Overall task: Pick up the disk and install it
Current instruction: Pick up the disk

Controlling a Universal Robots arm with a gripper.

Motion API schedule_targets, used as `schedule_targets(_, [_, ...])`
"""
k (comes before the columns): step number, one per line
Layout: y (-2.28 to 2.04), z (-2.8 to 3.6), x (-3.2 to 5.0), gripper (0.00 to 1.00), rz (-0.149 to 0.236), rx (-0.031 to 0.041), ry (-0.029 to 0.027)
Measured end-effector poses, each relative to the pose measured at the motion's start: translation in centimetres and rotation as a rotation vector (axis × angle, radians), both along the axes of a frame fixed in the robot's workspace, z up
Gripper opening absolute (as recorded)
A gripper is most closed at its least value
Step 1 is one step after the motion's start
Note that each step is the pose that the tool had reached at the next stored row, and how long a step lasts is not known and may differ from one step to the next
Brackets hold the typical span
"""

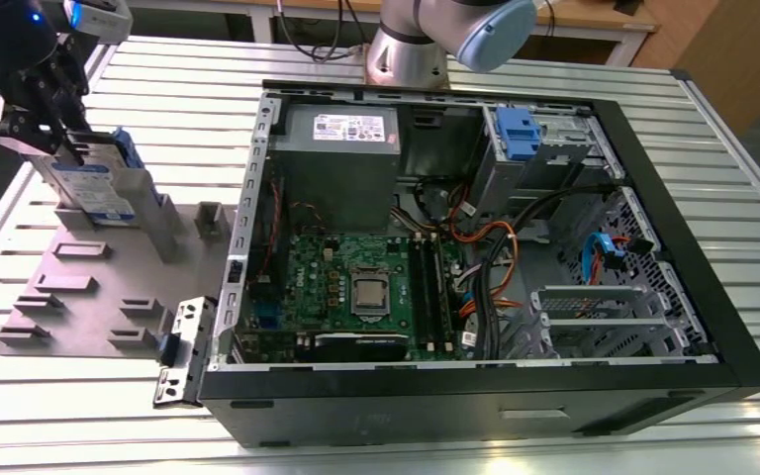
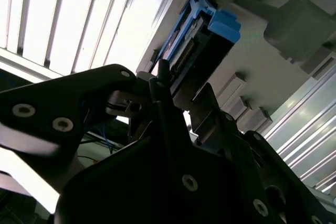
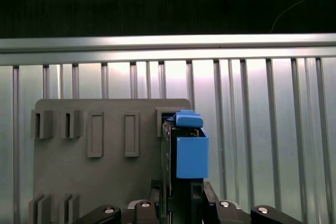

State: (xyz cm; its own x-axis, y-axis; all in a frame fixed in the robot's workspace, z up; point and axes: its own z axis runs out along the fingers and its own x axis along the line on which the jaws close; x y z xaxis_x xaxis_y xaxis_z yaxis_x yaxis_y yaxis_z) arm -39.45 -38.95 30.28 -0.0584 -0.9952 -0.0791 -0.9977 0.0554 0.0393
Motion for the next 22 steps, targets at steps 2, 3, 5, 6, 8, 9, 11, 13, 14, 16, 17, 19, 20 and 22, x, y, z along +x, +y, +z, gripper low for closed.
schedule_targets(2, [0.14, 0.00, 0.00, 0.42, 0.000, 0.0000, 0.0000])
schedule_targets(3, [0.23, 0.00, 0.00, 0.42, 0.000, 0.0000, 0.0001])
schedule_targets(5, [0.43, -0.01, 0.00, 0.42, 0.000, 0.0000, 0.0000])
schedule_targets(6, [0.50, -0.01, 0.00, 0.42, 0.000, 0.0000, 0.0001])
schedule_targets(8, [0.58, -0.02, 0.00, 0.42, 0.000, 0.0000, 0.0000])
schedule_targets(9, [0.61, -0.04, 0.01, 0.42, 0.000, 0.0002, -0.0001])
schedule_targets(11, [0.67, -0.06, 0.00, 0.42, 0.000, 0.0005, 0.0000])
schedule_targets(13, [0.69, -0.06, 0.00, 0.42, 0.000, 0.0005, 0.0001])
schedule_targets(14, [0.68, -0.06, 0.00, 0.42, 0.000, 0.0004, 0.0002])
schedule_targets(16, [0.69, -0.07, 0.01, 0.42, 0.000, 0.0005, 0.0002])
schedule_targets(17, [0.69, -0.10, 0.01, 0.42, 0.000, 0.0002, 0.0001])
schedule_targets(19, [0.69, -0.16, 0.01, 0.42, 0.000, -0.0011, 0.0000])
schedule_targets(20, [0.69, -0.17, 0.00, 0.42, 0.000, -0.0020, 0.0002])
schedule_targets(22, [0.69, -0.19, 0.00, 0.42, 0.000, -0.0046, 0.0000])
